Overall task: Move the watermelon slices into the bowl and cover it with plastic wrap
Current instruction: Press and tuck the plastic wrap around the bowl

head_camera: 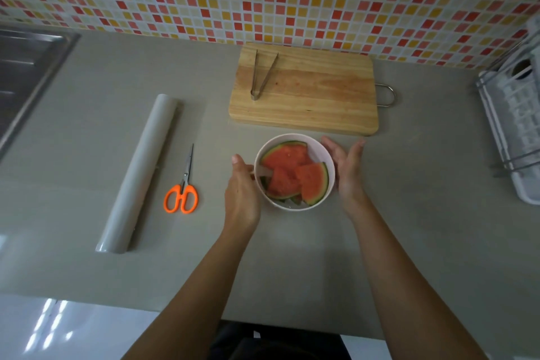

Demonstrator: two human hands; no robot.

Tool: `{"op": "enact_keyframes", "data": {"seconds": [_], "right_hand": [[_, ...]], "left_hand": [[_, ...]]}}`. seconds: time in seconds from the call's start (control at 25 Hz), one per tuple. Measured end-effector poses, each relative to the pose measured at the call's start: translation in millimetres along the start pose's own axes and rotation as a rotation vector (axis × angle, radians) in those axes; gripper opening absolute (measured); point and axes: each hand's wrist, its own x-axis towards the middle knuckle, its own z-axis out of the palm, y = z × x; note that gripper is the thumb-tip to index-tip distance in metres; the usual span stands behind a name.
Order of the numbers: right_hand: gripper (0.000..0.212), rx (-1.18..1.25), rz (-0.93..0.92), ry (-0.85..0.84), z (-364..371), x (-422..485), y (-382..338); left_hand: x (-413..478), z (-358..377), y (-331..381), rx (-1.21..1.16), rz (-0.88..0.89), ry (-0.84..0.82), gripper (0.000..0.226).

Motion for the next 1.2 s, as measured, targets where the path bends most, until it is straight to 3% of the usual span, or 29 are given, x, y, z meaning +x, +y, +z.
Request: {"op": "enact_keyframes", "data": {"seconds": [0.12,0.24,0.32,0.48,0.52,0.64,0.76,1.0,1.2], "right_hand": [[0.078,-0.008,-0.038,-0.028,-4.0,-8.6,-0.3],[0.078,-0.209,-0.060,0.162,-10.4,-19.3,11.6],[0.081,-0.377,-0.041,0.263,-12.8,-19.6,15.9],[0.061,0.270,0.015,0.167,15.6,-20.6,17.9],[0.061,0.335,0.027,0.187,23.5,-24.0,22.5],[0.066,0.261,0.055,0.244,25.7,-29.3,34.7],[0.068,0.197,0.063,0.193,19.1,-20.8,23.0],[0.074,0.314,0.213,0.298,30.6,-12.0,20.4],[0.083,0.069,0.255,0.371,39.9,-3.8,8.7]], "left_hand": [[-1.3,0.2,1.9,-0.160,-0.044,-0.030,0.067],[33.2,-5.0,20.3,-0.290,-0.035,-0.118,0.063],[37.7,-8.8,13.7,-0.332,0.001,-0.089,0.061],[-1.2,13.2,-14.0,-0.370,0.054,-0.251,0.067],[-1.3,19.7,-12.3,-0.429,0.018,-0.259,0.067],[16.2,20.1,3.4,-0.518,-0.053,-0.198,0.069],[25.4,18.0,3.3,-0.367,-0.024,-0.163,0.071],[23.8,32.1,-2.2,-0.163,-0.152,0.122,0.070],[19.5,32.5,-1.6,-0.191,-0.182,0.199,0.069]]}}
